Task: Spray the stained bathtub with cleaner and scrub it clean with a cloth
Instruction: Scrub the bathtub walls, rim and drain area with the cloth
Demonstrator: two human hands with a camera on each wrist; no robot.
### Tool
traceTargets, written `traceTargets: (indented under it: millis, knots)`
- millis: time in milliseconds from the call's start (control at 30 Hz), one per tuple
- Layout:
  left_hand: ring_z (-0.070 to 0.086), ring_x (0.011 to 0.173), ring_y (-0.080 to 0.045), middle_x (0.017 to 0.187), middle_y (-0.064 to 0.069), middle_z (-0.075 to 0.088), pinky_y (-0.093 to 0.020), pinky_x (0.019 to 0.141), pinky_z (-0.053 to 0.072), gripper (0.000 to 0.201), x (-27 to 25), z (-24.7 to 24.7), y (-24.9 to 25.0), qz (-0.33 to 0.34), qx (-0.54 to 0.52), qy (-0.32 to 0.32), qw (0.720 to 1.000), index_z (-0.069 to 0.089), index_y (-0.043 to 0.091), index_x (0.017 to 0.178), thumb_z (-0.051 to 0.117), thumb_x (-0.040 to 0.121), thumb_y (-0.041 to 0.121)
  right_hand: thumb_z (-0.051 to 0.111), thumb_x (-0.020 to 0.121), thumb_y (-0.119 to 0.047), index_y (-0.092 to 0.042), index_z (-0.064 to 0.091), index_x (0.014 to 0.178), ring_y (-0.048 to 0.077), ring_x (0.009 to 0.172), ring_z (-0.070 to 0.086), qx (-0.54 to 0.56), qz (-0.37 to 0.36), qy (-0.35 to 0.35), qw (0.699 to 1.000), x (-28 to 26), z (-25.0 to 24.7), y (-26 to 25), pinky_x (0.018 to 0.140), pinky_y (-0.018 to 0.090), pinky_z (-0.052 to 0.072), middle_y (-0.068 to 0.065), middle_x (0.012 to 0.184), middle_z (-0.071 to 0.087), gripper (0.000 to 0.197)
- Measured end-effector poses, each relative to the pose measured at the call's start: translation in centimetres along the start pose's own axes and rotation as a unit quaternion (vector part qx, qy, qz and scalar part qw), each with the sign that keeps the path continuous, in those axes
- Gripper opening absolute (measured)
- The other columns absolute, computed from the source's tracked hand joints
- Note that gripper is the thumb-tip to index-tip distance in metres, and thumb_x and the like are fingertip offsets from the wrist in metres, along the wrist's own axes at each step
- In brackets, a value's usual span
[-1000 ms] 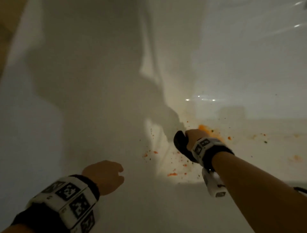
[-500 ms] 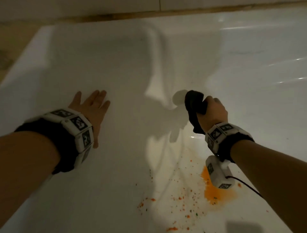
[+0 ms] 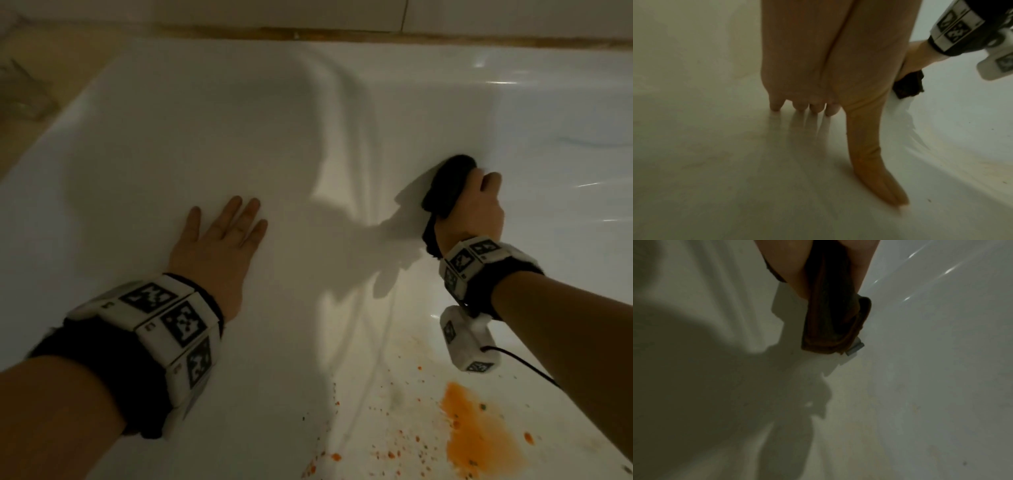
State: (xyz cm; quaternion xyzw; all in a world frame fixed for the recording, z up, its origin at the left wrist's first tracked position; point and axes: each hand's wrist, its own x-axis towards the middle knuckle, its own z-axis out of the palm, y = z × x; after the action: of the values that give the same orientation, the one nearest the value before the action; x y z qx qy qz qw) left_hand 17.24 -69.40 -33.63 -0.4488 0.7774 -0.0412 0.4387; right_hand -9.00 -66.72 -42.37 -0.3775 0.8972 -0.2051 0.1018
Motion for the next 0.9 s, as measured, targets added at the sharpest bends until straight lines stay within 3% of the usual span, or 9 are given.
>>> traceTargets:
  millis: [100, 267, 333, 400, 567, 700, 733, 800, 900]
  knots:
    - [-0.029, 0.141, -0.023, 0.147, -0.007, -0.040, -0.051, 0.117, -0.006, 0.099, 0.1, 0.2, -0.1, 0.006, 0.003, 0.006, 1.000, -0.026, 0.013, 0.145, 0.055, 0.089, 0.020, 0.064, 0.078, 0.001, 0.000, 0.030, 0.133, 0.041, 0.111, 0.047, 0.009, -0.001, -0.057, 0.998, -1.0, 2.6, -1.5, 0.094, 0.043, 0.041, 0.018, 0.138, 0.028, 0.065]
    - [-0.030, 0.140, -0.025, 0.146, -0.009, -0.041, -0.053, 0.115, -0.009, 0.099, 0.4, 0.5, 0.0, 0.006, 0.010, 0.006, 1.000, -0.028, 0.011, 0.144, 0.054, 0.090, 0.024, 0.051, 0.088, -0.009, -0.012, 0.024, 0.143, 0.041, 0.113, 0.047, -0.017, -0.110, -0.205, 0.972, -3.7, 6.6, -3.5, 0.094, 0.040, 0.040, 0.014, 0.144, 0.022, 0.061]
    - [-0.031, 0.139, -0.027, 0.146, -0.009, -0.041, -0.055, 0.115, -0.009, 0.102, 0.3, 0.4, 0.4, 0.001, 0.014, 0.003, 1.000, -0.028, 0.011, 0.144, 0.056, 0.088, 0.024, 0.050, 0.088, -0.012, -0.016, 0.026, 0.144, 0.040, 0.113, 0.047, -0.008, -0.120, -0.233, 0.965, -6.1, 7.5, -3.8, 0.094, 0.039, 0.040, 0.013, 0.143, 0.026, 0.061]
    - [-0.031, 0.139, -0.028, 0.146, -0.010, -0.041, -0.056, 0.115, -0.007, 0.105, 0.3, 0.2, 0.9, -0.012, 0.017, 0.002, 1.000, -0.028, 0.010, 0.144, 0.058, 0.087, 0.023, 0.055, 0.086, -0.015, -0.019, 0.029, 0.143, 0.037, 0.114, 0.045, -0.035, -0.182, -0.270, 0.945, -9.6, 8.0, -3.6, 0.096, 0.038, 0.039, 0.014, 0.142, 0.029, 0.063]
    - [-0.030, 0.139, -0.029, 0.147, -0.009, -0.041, -0.055, 0.116, -0.004, 0.106, 0.2, 0.0, 1.2, -0.027, 0.029, -0.002, 0.999, -0.028, 0.011, 0.144, 0.060, 0.086, 0.025, 0.054, 0.083, -0.003, -0.023, 0.028, 0.142, 0.034, 0.131, 0.024, -0.065, -0.317, -0.425, 0.845, -18.8, 6.6, -1.0, 0.108, 0.042, 0.029, 0.006, 0.150, 0.016, 0.068]
    - [-0.027, 0.141, -0.027, 0.148, -0.008, -0.039, -0.051, 0.117, -0.003, 0.106, 0.2, 0.3, 0.7, -0.013, 0.032, 0.011, 0.999, -0.026, 0.013, 0.145, 0.061, 0.086, 0.029, 0.046, 0.095, -0.019, -0.019, 0.033, 0.140, 0.042, 0.127, 0.031, -0.124, -0.385, -0.574, 0.712, -21.8, 6.3, 2.1, 0.105, 0.050, 0.030, 0.014, 0.148, 0.020, 0.047]
    - [-0.026, 0.141, -0.026, 0.149, -0.007, -0.038, -0.048, 0.118, -0.003, 0.103, -0.3, 0.5, 0.5, -0.004, 0.031, 0.015, 0.999, -0.025, 0.013, 0.146, 0.059, 0.088, 0.029, 0.045, 0.096, -0.021, -0.017, 0.036, 0.139, 0.040, 0.124, 0.035, -0.131, -0.376, -0.593, 0.699, -22.3, 6.0, 2.6, 0.103, 0.048, 0.033, 0.015, 0.145, 0.026, 0.045]
    - [-0.025, 0.142, -0.024, 0.149, -0.007, -0.037, -0.045, 0.117, -0.005, 0.098, -0.7, 1.4, 0.5, 0.020, 0.030, 0.027, 0.999, -0.023, 0.014, 0.146, 0.055, 0.090, 0.033, 0.049, 0.094, -0.014, -0.013, 0.042, 0.134, 0.031, 0.122, 0.042, -0.114, -0.327, -0.565, 0.749, -21.5, 5.2, 3.4, 0.100, 0.038, 0.037, 0.013, 0.139, 0.034, 0.041]
    - [-0.031, 0.139, -0.022, 0.140, -0.008, -0.046, -0.042, 0.115, -0.012, 0.118, -2.7, 3.1, -0.9, 0.025, 0.041, 0.037, 0.998, -0.037, 0.010, 0.133, 0.058, 0.082, 0.057, 0.054, 0.084, -0.008, -0.009, 0.054, 0.116, 0.023, 0.109, 0.050, 0.013, -0.225, -0.402, 0.888, -17.8, 3.5, 0.8, 0.091, 0.028, 0.043, 0.010, 0.123, 0.043, 0.032]
